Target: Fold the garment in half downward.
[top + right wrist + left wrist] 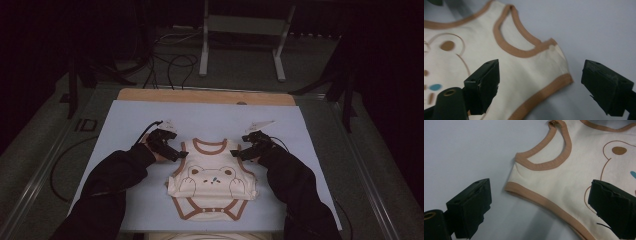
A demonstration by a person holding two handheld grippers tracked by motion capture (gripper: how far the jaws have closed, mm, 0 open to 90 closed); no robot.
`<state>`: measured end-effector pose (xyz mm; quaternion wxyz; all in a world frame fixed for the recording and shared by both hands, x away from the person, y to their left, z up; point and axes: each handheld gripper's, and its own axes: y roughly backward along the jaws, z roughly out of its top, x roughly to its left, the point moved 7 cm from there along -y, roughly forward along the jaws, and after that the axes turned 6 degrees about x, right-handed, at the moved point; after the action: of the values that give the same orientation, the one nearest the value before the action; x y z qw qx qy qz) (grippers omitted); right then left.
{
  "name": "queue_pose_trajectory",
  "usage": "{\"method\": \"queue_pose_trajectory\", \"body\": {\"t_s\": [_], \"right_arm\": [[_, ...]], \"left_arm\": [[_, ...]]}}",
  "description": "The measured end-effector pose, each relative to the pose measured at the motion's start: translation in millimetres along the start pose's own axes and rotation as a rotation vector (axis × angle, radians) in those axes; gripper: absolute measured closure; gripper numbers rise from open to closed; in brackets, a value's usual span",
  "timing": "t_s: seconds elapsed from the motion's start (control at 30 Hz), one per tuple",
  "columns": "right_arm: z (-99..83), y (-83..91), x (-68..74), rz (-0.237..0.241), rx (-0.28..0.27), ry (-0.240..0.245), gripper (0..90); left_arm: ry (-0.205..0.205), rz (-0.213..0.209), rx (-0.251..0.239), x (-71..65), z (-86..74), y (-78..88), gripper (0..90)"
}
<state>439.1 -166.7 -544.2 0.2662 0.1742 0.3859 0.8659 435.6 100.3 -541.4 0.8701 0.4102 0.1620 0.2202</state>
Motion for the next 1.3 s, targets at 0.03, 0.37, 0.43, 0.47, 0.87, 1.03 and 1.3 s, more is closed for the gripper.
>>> {"method": "queue_pose_trajectory", "body": {"t_s": [0.03,0.37,0.43,0.47,0.87,1.03,1.3], "right_arm": [[-1.1,-1.9,-1.3,0.002,0.011,-0.003,15.8],[-0.1,-20.4,-12.1,-0.026,0.041,-0.023,25.2],[-1.3,-24.6,-13.2,-0.034,0.056,-0.019,26.1],[-2.3,-25.7,-13.4,-0.036,0.065,-0.025,28.1],[-4.0,-30.0,-13.4,-0.079,0.123,0.034,43.2],[-3.3,-29.3,-11.2,-0.07,0.129,0.044,53.2],[-2.4,-28.9,-5.1,-0.045,0.145,0.05,70.0]], "left_arm": [[0.003,0.006,0.006,2.2,-0.6,-1.8,6.6],[0.002,-0.013,0.066,10.4,-4.5,-18.4,15.9],[-0.001,-0.003,0.062,11.3,-3.6,-21.6,17.7],[-0.011,-0.003,0.071,11.9,-3.9,-22.8,18.8],[-0.007,0.033,0.062,18.9,0.1,-36.1,34.4],[-0.009,0.045,0.064,19.9,4.0,-38.8,43.5],[-0.022,0.027,0.06,13.6,7.9,-42.2,55.2]]}}
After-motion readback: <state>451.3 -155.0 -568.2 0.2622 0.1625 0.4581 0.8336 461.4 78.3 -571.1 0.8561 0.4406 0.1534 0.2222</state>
